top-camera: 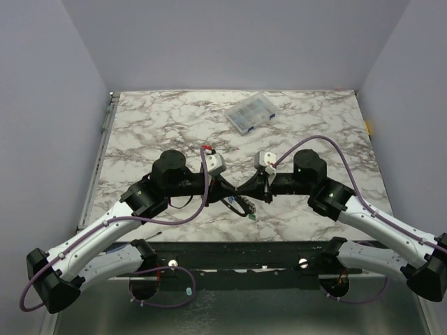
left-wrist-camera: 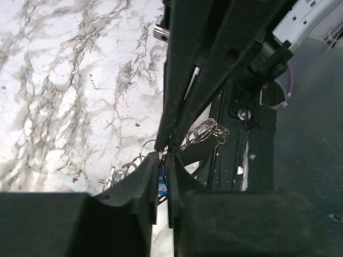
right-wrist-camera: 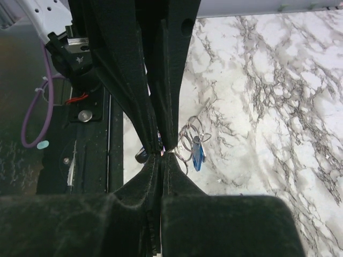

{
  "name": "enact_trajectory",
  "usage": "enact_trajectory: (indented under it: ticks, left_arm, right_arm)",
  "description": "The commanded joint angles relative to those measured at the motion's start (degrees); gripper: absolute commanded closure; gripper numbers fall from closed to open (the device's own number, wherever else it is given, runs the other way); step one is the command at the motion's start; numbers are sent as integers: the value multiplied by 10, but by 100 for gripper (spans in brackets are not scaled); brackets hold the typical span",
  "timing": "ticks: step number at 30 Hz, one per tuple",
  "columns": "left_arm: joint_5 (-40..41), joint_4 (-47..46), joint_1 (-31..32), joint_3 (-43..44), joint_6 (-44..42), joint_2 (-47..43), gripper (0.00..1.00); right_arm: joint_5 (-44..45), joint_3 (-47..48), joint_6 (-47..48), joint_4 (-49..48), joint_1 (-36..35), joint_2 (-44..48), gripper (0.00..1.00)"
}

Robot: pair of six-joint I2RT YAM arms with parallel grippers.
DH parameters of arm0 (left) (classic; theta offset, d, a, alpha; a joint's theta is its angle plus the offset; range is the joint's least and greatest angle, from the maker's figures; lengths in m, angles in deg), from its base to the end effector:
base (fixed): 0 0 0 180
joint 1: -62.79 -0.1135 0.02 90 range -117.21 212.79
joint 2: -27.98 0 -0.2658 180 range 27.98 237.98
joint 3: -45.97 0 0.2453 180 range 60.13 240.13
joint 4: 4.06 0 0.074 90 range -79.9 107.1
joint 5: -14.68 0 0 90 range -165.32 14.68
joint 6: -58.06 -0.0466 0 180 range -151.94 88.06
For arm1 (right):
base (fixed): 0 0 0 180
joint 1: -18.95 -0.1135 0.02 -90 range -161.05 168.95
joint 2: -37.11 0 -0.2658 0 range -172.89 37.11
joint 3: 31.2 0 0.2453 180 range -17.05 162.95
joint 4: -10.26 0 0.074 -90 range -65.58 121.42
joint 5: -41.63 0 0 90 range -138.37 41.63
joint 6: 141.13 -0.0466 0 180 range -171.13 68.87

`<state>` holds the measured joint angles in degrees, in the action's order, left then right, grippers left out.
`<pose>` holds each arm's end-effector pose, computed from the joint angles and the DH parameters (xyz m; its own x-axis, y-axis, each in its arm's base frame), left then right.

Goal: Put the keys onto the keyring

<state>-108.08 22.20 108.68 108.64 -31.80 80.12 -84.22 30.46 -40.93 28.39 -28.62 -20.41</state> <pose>0.1260 -0.1662 0.3375 -0.1911 0.1941 -0.9622 0.9659 0.2118 -0.1491 0.1353 0.1885 0.3284 0.0133 -0.1982 -0.9801 -0.9951 0.0938 -0.0325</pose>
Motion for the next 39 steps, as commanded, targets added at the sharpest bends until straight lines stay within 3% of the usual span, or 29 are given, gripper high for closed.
enact_trajectory:
  ticks: [1,3,7,15,23,29,35,39]
  left_arm:
    - [-1,-85,10,28,8,-5,65]
    - [9,-79,10,26,10,-17,51]
    - [33,-63,9,24,26,-43,46]
    - [20,-57,9,17,75,-68,53]
    - [0,-51,9,25,92,-68,53]
    - [8,-51,9,22,91,-56,62]
    - [24,-51,9,17,89,-45,65]
    - [27,-52,10,17,87,-37,73]
  right_arm:
    - [-4,-31,-14,-97,-14,30,99]
    - [10,-36,-12,-109,-14,47,99]
    - [19,-41,-11,-120,-14,67,100]
    - [33,-42,-12,-129,-14,78,99]
    - [55,-45,-13,-135,-14,83,99]
    - [54,-42,-12,-132,-14,87,99]
    - [55,-43,-12,-135,-14,91,99]
    - [51,-44,-13,-135,-14,91,99]
